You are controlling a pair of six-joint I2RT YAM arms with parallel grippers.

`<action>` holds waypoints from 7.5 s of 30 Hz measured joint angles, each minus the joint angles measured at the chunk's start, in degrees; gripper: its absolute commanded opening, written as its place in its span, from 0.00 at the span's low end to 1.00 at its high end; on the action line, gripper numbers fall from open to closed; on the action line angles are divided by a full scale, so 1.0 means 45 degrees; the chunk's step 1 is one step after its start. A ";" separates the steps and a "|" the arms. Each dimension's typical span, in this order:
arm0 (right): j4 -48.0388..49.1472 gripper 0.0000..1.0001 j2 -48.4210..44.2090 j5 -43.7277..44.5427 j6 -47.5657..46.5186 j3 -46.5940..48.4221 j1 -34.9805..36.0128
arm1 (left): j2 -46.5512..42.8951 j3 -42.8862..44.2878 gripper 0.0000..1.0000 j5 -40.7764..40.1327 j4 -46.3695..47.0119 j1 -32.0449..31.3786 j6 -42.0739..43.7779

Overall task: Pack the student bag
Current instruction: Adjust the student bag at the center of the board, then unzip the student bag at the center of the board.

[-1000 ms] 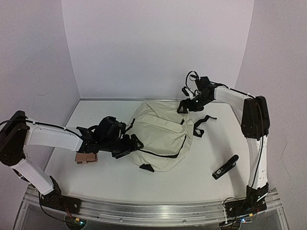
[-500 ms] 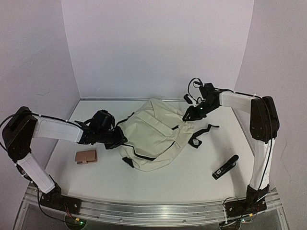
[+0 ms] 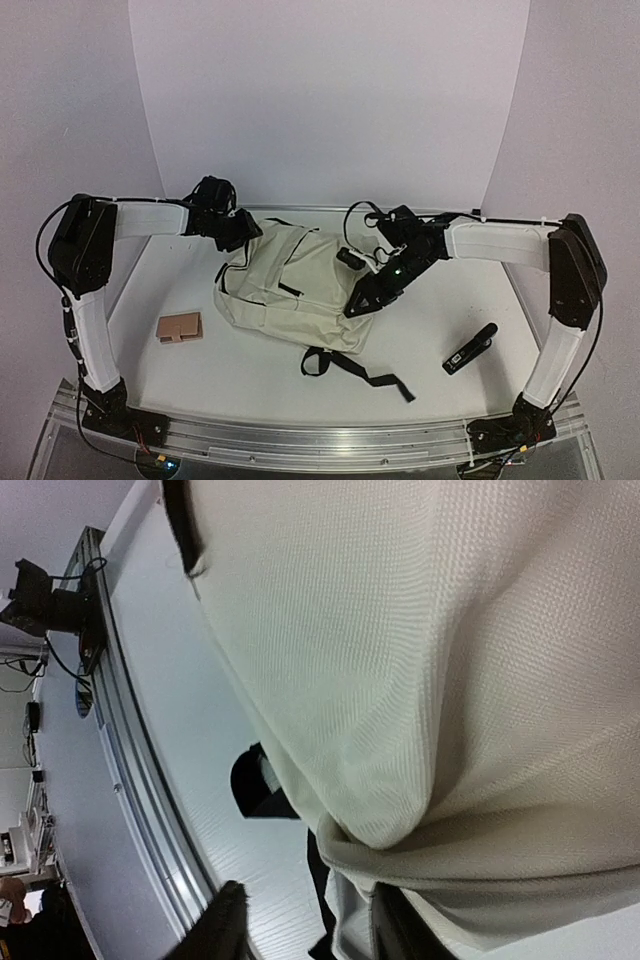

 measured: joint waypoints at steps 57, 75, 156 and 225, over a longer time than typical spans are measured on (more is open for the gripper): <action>-0.0354 0.63 -0.2185 0.3476 -0.0314 0.0870 -0.0897 | -0.4284 -0.6485 0.64 -0.0805 0.2526 -0.2739 -0.2638; -0.1361 0.51 0.1987 0.7878 -0.0213 0.6360 0.5127 | -0.5925 -0.8340 0.65 -0.1049 0.3356 -0.2756 -0.3894; -0.1899 0.00 0.2706 0.7198 0.0381 0.6781 0.2476 | -0.4113 -0.7319 0.54 0.2733 0.6982 -0.3011 -0.0481; -0.3003 0.00 0.6528 0.6831 0.1170 1.2798 0.1053 | -0.2273 -0.6717 0.00 -0.1767 0.8841 -0.7853 -0.2809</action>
